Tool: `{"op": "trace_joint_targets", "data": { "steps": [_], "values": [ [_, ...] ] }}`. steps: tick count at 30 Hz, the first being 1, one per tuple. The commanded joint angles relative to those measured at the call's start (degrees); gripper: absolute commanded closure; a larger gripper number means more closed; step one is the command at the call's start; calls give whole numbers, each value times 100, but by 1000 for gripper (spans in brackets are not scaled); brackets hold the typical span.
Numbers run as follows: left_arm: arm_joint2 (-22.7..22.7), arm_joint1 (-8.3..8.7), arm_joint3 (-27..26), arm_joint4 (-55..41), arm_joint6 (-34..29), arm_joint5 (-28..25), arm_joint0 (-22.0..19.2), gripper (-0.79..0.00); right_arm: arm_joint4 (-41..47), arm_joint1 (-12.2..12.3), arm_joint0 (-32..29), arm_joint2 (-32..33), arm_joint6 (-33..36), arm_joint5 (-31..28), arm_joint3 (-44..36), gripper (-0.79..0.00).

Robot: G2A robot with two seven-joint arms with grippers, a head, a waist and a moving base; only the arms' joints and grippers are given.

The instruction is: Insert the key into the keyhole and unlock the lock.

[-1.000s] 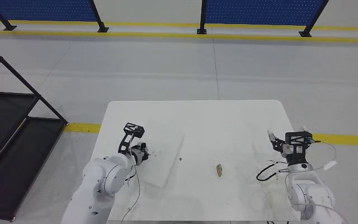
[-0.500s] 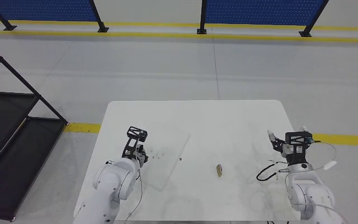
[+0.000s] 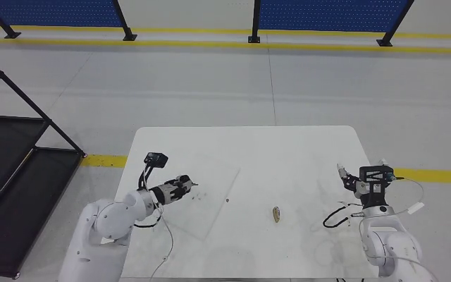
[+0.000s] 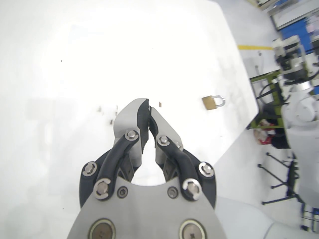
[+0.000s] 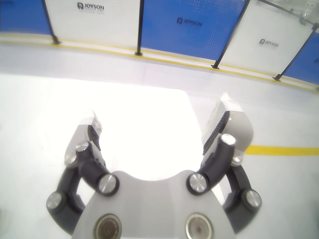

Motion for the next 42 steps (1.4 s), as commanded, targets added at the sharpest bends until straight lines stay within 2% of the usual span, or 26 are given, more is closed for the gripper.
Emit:
{"op": "trace_joint_targets", "data": {
  "steps": [1,6,13,17,22,37,42],
  "values": [
    [-172,25,286,-783,-166,-215,-95,0,0,0,0,0,0,0,0,-785],
    [-433,104,1115,-2755,-1037,-801,-418,0,0,0,0,0,0,0,0,-785],
    [-634,249,2448,-4802,-2529,-1117,-1034,0,0,0,0,0,0,0,0,-785],
    [-669,350,2791,-5227,-2626,-1021,-1226,0,0,0,0,0,0,0,0,-785],
    [-665,484,3000,-5842,-2731,-916,-1288,0,0,0,0,0,0,0,0,-785],
    [-665,484,3000,-5842,-2731,-916,-1288,0,-22,0,7,-9,-3,-20,-6,-785],
    [-665,484,3000,-5842,-2731,-916,-1288,0,-636,5,109,-365,758,-294,-595,-785]
  ]
}}
